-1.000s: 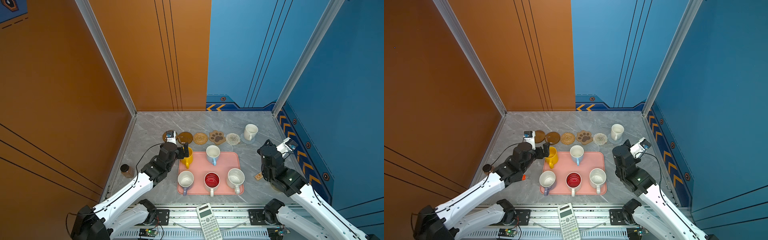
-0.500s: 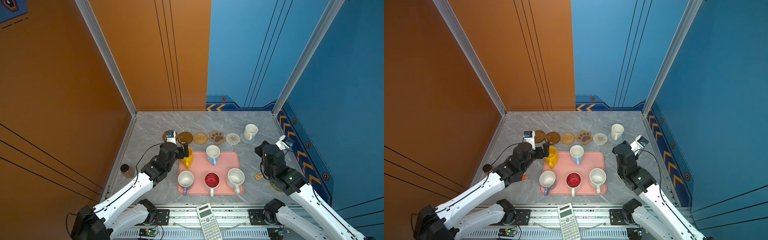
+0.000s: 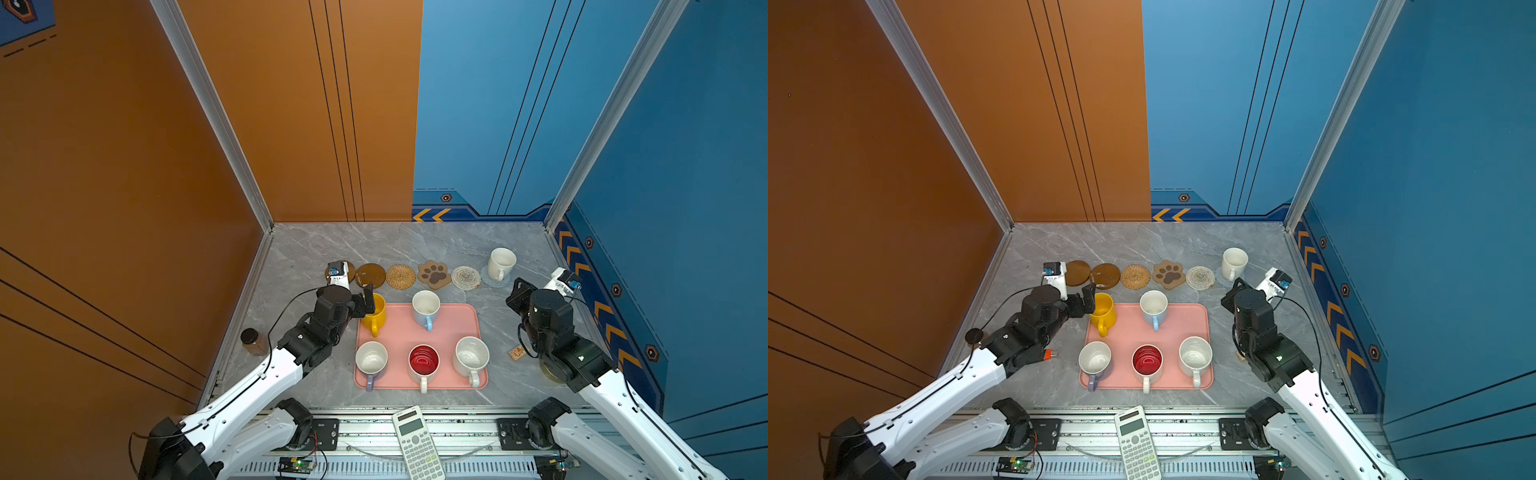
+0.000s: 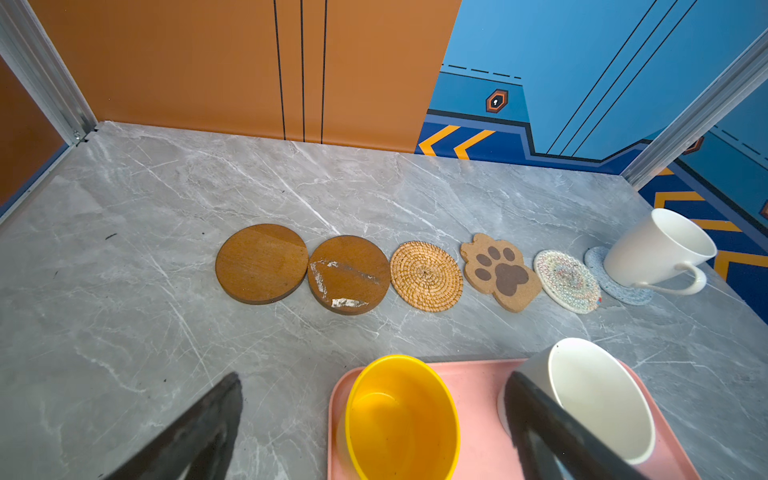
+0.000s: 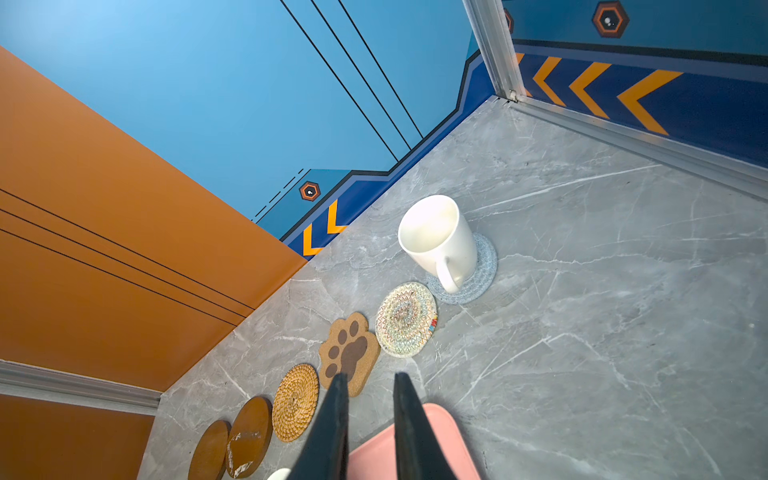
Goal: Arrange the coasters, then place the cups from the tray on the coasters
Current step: 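Move the left gripper over the yellow mug on the pink tray, then lower the left gripper onto the yellow mug rim and grasp it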
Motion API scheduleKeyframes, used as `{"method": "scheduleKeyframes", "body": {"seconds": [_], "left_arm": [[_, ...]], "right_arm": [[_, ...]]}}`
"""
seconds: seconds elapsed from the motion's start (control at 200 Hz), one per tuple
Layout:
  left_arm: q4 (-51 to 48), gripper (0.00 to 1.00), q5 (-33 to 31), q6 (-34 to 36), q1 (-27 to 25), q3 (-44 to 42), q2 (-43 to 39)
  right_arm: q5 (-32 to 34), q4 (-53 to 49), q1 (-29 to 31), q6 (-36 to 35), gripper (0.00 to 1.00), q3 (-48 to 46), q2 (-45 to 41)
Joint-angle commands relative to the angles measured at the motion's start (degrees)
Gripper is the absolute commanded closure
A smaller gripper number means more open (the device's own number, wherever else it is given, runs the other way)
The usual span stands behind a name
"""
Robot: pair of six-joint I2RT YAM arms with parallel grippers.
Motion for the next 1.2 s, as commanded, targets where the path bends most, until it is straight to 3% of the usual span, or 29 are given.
{"method": "scheduleKeyframes", "body": {"seconds": [0.0, 0.12, 0.245, 0.426, 0.706, 1.192], "left_arm": [[-4.6, 0.07, -0.8, 0.7, -0.5, 2.3, 0.2], [-13.5, 0.12, -0.6, 0.5, -1.0, 6.3, 2.0], [-22.5, 0.26, -0.9, 0.0, -2.3, 11.3, 4.1], [-26.2, 0.44, 0.1, 0.0, -5.6, 14.3, 6.3], [-33.1, 0.46, -0.6, -4.7, -9.6, 17.1, 10.7], [-35.6, 0.47, 3.4, -10.8, -12.7, 19.7, 22.6]], "right_arm": [[0.9, -1.2, -0.4, 0.5, 0.81, -0.2, -0.1], [1.9, -4.6, -0.5, 0.5, 0.80, 1.6, 1.0], [3.1, -7.5, -0.7, 0.2, 0.77, 3.1, 2.4], [2.3, -7.6, -1.5, 0.3, 0.75, 3.1, 3.0], [1.8, -9.2, -3.1, 0.4, 0.73, 3.7, 3.6], [-2.5, -9.5, -8.2, 0.1, 0.73, 2.4, 3.4]]}}
